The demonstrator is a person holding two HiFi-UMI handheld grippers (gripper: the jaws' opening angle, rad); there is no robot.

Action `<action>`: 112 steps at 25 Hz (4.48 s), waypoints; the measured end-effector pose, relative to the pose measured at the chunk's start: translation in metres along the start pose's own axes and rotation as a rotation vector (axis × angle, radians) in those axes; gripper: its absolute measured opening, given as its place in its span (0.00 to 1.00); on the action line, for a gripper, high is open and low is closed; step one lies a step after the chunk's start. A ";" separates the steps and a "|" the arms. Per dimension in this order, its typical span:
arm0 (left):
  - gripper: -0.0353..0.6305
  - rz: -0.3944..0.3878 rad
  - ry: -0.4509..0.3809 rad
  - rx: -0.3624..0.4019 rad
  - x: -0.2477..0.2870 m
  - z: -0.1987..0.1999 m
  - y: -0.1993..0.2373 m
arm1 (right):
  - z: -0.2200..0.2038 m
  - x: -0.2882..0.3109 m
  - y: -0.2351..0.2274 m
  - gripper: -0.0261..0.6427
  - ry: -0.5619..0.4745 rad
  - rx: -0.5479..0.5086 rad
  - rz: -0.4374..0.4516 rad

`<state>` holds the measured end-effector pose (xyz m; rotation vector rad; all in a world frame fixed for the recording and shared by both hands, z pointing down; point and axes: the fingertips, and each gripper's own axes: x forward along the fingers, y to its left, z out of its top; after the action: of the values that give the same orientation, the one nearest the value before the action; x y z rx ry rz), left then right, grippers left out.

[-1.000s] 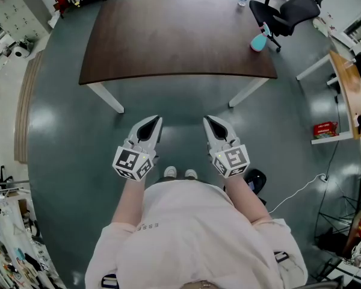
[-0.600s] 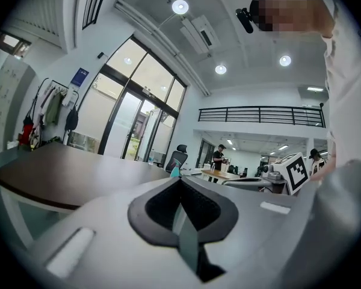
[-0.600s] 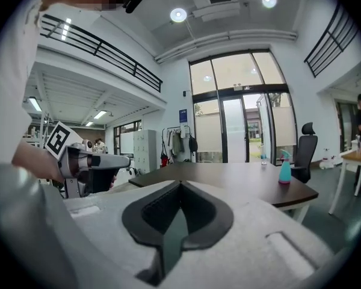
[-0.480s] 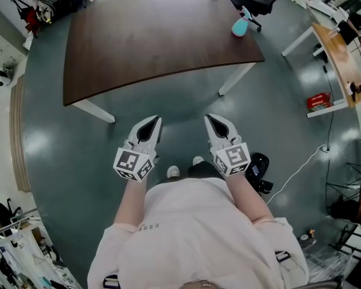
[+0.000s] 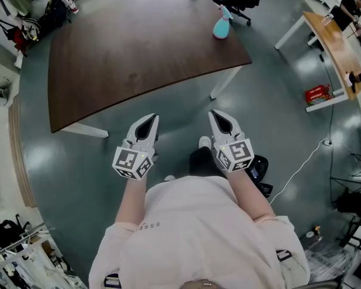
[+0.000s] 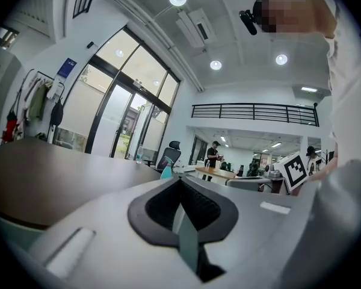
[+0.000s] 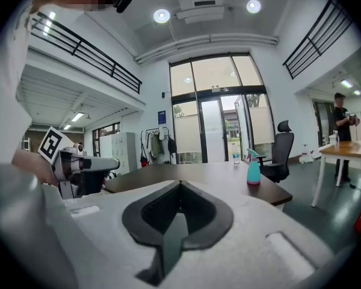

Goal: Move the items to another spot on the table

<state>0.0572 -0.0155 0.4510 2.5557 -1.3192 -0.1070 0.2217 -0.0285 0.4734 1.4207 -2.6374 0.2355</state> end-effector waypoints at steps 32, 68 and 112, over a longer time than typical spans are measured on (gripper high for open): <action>0.08 -0.026 0.030 -0.021 0.364 0.036 0.054 | 0.034 0.177 -0.312 0.03 0.099 -0.008 -0.001; 0.08 -0.034 0.133 -0.067 0.434 0.007 0.144 | 0.024 0.327 -0.345 0.31 0.135 -0.063 0.089; 0.08 0.709 -0.224 -0.016 -0.043 0.061 0.140 | 0.048 0.241 0.028 0.31 0.088 -0.196 0.707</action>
<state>-0.0897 -0.0699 0.4267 1.9527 -2.2049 -0.2633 0.0644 -0.2199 0.4711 0.3720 -2.8766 0.0959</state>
